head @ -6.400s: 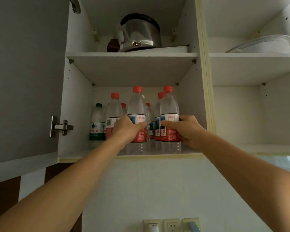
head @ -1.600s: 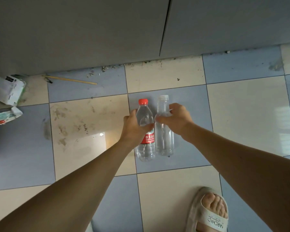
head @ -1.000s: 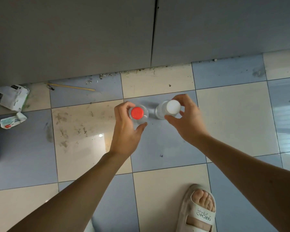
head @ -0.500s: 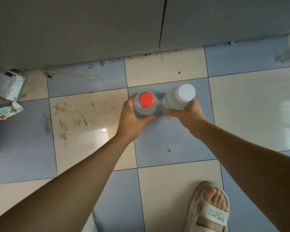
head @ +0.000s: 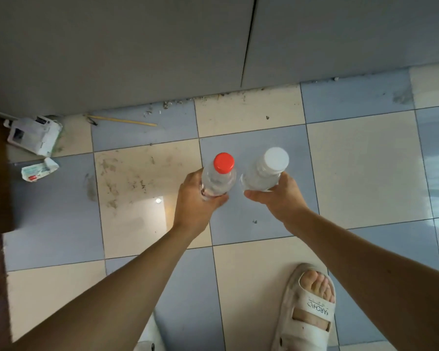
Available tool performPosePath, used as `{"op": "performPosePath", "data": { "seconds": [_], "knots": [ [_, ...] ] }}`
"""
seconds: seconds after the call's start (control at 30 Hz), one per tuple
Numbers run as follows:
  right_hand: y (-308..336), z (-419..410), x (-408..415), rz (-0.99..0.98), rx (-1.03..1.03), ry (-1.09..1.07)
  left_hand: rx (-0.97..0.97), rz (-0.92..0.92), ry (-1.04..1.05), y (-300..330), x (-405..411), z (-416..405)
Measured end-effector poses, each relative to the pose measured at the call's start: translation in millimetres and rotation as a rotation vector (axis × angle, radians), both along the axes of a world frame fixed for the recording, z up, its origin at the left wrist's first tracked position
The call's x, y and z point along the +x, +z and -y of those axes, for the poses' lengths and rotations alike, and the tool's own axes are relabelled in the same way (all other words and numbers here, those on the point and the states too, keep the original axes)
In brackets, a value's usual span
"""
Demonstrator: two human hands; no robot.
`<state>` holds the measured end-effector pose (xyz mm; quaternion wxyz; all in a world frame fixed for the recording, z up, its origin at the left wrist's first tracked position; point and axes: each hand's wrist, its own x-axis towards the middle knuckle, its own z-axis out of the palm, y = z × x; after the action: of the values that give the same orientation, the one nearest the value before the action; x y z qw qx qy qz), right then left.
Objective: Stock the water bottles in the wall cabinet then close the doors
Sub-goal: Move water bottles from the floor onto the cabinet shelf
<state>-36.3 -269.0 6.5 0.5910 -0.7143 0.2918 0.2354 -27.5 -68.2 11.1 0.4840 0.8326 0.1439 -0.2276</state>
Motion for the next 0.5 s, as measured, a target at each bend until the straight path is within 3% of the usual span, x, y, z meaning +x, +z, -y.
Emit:
{"op": "performPosePath", "data": {
  "seconds": [0.23,0.3,0.4,0.5],
  "knots": [
    [85.4,-20.0,4.9,0.044,-0.003,0.09,-0.014,0.041,0.106,92.1,-0.7,-14.4],
    [146.4,-27.0,11.9,0.054,-0.008,0.119,-0.046,0.06,0.15,148.6,4.5,-24.9],
    [177.7,-28.2,19.9,0.089,-0.014,0.17,-0.076,0.088,0.168,178.9,12.2,-25.9],
    [261.8,-33.8,28.4,0.088,-0.014,0.172,-0.117,0.11,0.241,263.8,20.4,-33.3]
  ]
}}
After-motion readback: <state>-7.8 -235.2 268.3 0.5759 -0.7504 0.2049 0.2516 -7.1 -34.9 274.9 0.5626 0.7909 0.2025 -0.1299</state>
